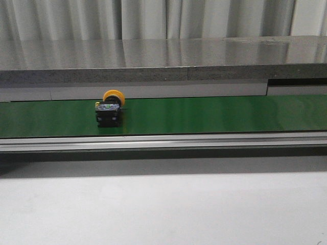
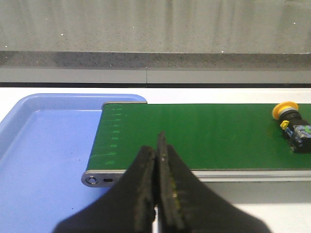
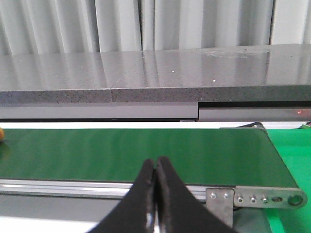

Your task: Move button from left to right

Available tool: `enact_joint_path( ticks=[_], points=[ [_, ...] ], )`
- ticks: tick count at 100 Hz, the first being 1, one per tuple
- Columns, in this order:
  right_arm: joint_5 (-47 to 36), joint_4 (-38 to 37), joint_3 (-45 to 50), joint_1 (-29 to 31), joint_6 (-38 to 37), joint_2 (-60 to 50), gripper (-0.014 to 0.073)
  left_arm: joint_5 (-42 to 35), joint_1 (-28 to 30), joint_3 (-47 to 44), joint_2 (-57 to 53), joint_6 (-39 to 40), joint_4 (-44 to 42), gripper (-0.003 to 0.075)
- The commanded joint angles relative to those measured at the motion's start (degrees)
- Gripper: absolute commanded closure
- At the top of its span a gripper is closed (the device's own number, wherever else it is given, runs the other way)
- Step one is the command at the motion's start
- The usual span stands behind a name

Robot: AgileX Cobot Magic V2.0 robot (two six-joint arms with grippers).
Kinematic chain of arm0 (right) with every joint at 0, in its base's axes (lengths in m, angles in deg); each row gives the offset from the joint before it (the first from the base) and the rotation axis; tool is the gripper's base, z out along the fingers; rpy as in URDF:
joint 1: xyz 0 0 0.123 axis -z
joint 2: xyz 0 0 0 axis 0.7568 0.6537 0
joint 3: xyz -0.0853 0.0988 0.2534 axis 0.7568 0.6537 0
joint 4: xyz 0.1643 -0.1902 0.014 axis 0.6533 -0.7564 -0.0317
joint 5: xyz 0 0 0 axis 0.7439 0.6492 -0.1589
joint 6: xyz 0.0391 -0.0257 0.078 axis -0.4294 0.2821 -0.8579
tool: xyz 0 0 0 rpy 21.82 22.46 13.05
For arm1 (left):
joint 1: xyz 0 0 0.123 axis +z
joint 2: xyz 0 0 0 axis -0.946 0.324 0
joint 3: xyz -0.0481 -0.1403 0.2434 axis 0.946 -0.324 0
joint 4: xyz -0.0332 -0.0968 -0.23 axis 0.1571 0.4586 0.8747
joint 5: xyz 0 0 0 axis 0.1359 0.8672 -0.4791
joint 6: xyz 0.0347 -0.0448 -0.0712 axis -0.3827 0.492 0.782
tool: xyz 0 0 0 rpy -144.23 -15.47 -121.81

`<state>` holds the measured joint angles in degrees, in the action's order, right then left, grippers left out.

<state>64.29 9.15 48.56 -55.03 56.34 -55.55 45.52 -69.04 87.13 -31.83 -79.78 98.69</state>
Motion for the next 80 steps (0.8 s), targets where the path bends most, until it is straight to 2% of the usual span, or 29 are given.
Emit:
enact_joint_path(
  ticks=[1,32,70,80],
  points=[
    [-2.11,-0.69,-4.56,0.05,0.12,-0.51,0.0662,-3.88,-0.47,1.59,0.32,-0.08,0.85,0.0741],
    [12.59,-0.64,-21.13,0.05,0.12,9.57,0.0662,-3.88,-0.47,1.59,0.32,-0.08,0.88,0.0741],
    [34.35,1.33,-41.08,0.05,0.12,33.72,0.0662,-3.88,-0.47,1.59,0.32,-0.08,0.88,0.0741],
    [36.51,2.24,-44.02,0.05,0.12,39.2,0.0662,-3.88,-0.47,1.59,0.32,-0.08,0.88,0.0741]
  ],
)
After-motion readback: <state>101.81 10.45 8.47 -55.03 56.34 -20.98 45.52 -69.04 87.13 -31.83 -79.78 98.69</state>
